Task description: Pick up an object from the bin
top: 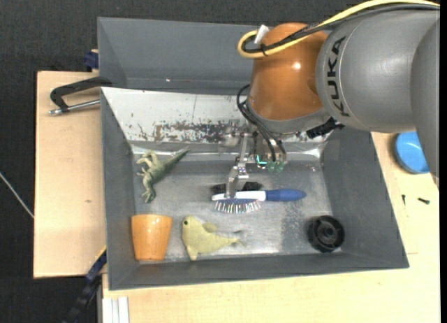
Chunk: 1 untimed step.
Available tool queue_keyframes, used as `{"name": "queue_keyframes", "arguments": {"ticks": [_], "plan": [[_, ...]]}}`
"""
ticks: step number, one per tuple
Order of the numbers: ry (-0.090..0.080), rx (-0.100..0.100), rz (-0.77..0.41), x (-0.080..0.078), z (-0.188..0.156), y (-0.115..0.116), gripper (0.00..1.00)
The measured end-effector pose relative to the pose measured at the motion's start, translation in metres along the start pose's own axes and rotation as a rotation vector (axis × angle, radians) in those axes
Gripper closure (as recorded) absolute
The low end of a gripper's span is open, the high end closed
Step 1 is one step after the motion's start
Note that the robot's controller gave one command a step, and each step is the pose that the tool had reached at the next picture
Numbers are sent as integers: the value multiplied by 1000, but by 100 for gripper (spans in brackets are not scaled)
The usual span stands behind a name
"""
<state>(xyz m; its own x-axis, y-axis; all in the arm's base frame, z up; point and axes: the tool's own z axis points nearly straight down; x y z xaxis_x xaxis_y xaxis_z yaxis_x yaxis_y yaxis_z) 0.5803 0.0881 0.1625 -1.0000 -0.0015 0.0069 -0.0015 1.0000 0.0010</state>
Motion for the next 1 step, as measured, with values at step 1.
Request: {"name": "queue_keyframes", "arguments": {"ticks": [1], "plan": [[-13, -2, -108, 33, 91, -64, 0]]}}
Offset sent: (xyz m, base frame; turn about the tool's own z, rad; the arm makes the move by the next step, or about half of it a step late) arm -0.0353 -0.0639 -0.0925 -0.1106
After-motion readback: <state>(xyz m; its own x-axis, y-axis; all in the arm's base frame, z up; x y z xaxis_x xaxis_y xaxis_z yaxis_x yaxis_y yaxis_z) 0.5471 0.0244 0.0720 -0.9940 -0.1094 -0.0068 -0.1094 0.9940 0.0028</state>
